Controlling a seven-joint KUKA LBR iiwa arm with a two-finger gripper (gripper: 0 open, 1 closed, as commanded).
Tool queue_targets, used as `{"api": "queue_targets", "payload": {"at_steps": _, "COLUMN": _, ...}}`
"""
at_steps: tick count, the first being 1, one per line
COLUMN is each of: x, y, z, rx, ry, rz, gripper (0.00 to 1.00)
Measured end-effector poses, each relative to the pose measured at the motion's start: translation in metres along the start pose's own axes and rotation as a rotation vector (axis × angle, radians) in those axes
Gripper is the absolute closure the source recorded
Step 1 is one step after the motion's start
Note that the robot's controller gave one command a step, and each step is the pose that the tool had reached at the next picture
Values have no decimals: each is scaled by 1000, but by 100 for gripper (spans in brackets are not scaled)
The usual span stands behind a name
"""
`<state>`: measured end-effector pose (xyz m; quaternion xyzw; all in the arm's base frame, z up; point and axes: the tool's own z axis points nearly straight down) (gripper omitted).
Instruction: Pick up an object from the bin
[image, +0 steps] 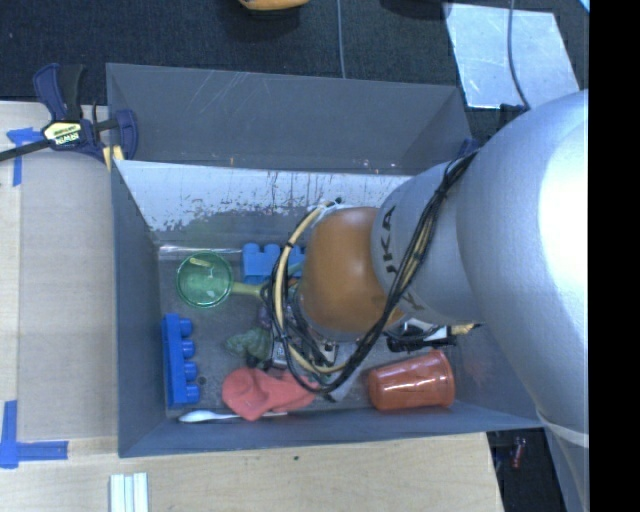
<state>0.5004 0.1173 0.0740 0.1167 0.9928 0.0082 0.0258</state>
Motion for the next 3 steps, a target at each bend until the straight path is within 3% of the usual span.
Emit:
{"api": "queue_targets", "payload": {"at_steps": 2, "x": 3, "y": 2, "z": 2, "rx": -2, "ry": 6, "rz": -2, "gripper": 0}}
{"api": "queue_targets", "payload": {"at_steps": 3, "x": 0, "y": 2, "z": -1, "rx": -6, "ry": -6, "rz": 2, "gripper": 100}}
